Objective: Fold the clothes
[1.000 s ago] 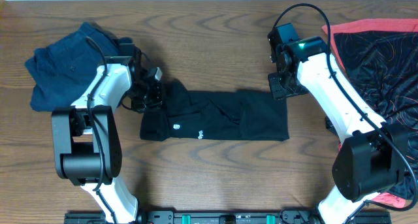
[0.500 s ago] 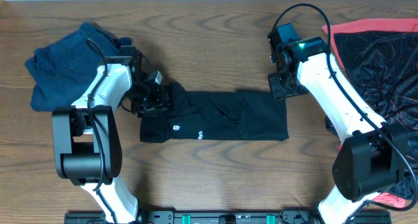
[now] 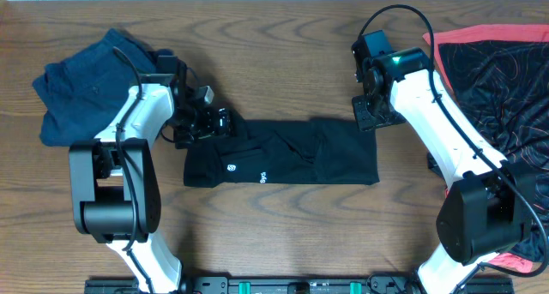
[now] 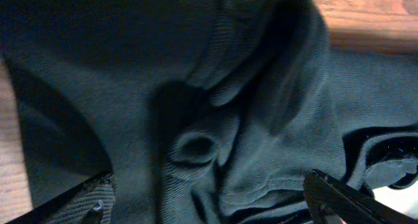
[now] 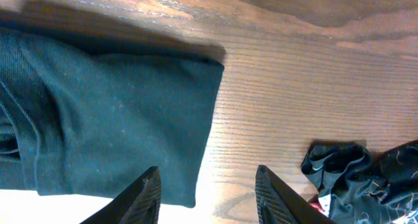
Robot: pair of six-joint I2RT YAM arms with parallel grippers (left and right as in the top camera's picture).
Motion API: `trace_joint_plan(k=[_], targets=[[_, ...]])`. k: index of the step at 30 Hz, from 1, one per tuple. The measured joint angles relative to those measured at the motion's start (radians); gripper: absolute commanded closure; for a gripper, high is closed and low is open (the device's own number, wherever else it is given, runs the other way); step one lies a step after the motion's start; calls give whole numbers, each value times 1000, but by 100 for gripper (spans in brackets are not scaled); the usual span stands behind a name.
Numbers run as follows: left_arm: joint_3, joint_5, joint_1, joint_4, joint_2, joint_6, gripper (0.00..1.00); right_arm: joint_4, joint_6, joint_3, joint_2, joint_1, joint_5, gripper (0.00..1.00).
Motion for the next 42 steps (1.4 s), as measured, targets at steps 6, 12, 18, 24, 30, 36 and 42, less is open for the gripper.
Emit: trace_joint_plan(k=[6, 12, 18, 24, 30, 36, 42], targets=[[-3, -8, -61, 41, 0, 0, 4, -2, 0, 0, 0, 0, 0, 55], [-5, -87, -108, 12, 0, -1, 4, -5, 0, 0, 0, 0, 0, 55], [-5, -124, -126, -5, 16, -3, 12, -6, 0, 0, 0, 0, 0, 55], [-5, -138, -126, -33, 22, -4, 20, -6, 0, 0, 0, 0, 0, 55], [-6, -154, -126, -34, 23, -8, 73, -7, 0, 0, 0, 0, 0, 55], [-6, -153, -126, -34, 23, -5, 94, -8, 0, 0, 0, 0, 0, 55], [-5, -152, -122, -55, 23, -5, 94, -15, 0, 0, 0, 0, 0, 55]])
